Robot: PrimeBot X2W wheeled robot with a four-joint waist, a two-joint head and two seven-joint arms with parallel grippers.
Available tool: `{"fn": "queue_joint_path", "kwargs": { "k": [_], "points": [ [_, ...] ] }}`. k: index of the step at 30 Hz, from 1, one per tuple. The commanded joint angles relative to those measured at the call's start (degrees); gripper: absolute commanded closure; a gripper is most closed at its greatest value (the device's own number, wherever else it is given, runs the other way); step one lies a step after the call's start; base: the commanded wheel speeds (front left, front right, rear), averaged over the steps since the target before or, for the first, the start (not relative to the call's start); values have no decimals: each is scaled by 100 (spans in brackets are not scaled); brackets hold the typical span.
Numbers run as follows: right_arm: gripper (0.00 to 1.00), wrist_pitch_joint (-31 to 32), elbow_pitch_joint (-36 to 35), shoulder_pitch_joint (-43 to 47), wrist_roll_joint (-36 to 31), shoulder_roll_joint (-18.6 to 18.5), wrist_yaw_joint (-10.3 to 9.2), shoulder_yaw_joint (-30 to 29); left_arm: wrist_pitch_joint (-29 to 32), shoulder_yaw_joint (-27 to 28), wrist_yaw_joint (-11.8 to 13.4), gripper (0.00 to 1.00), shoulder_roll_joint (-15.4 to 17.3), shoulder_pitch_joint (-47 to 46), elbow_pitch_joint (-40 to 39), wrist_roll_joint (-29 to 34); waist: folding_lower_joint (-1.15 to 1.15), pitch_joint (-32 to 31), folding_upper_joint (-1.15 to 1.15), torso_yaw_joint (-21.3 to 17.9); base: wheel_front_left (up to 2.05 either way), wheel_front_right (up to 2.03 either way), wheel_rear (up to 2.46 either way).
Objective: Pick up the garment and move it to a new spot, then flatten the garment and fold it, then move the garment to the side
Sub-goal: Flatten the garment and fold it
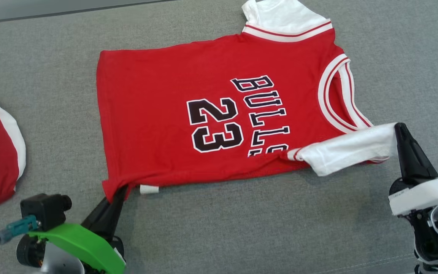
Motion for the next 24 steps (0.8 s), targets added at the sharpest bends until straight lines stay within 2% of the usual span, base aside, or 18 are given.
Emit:
{"fn": "queue_joint_path", "kwargs": {
  "k": [1, 11, 19, 20, 21, 22, 23, 24],
  "points": [
    [100, 80, 106, -192, -120, -81, 0, -5, 105, -2, -53, 100, 26, -207, 23, 33, 0, 21, 0, 35, 0, 0, 0],
    [100, 439, 1272, -1345, -554, -248, 0, 401, 836, -214, -248, 100, -161, -1283, 972, -58, 0, 60, 0, 80, 0, 0, 0],
    [100, 292, 2231, -2305, -781, -345, 0, 699, 967, -241, -422, 100, -327, -1892, 1661, -38, 0, 257, 0, 110, 0, 0, 0],
    [100, 265, 2343, -2415, -845, -359, 0, 698, 985, -257, -460, 96, -342, -1952, 1724, -36, 0, 292, 0, 120, 0, 0, 0],
    [100, 199, 2458, -2537, -952, -370, 0, 680, 982, -270, -501, 62, -354, -2003, 1794, -30, 0, 327, 0, 126, 0, 0, 0],
    [72, 160, 2553, -2628, -1042, -345, 0, 679, 989, -275, -526, 13, -361, -2040, 1855, -32, 0, 355, 0, 125, 0, 0, 0],
    [0, 108, 2645, -2704, -1146, -320, 1, 691, 962, -271, -554, 0, -363, -2066, 1908, -31, 0, 378, 0, 125, 0, 0, 0],
    [0, 58, 2729, -2772, -1211, -281, 0, 692, 904, -238, -565, 0, -368, -2071, 1948, -29, 0, 391, 0, 126, 0, 0, 0]
  ]
}}
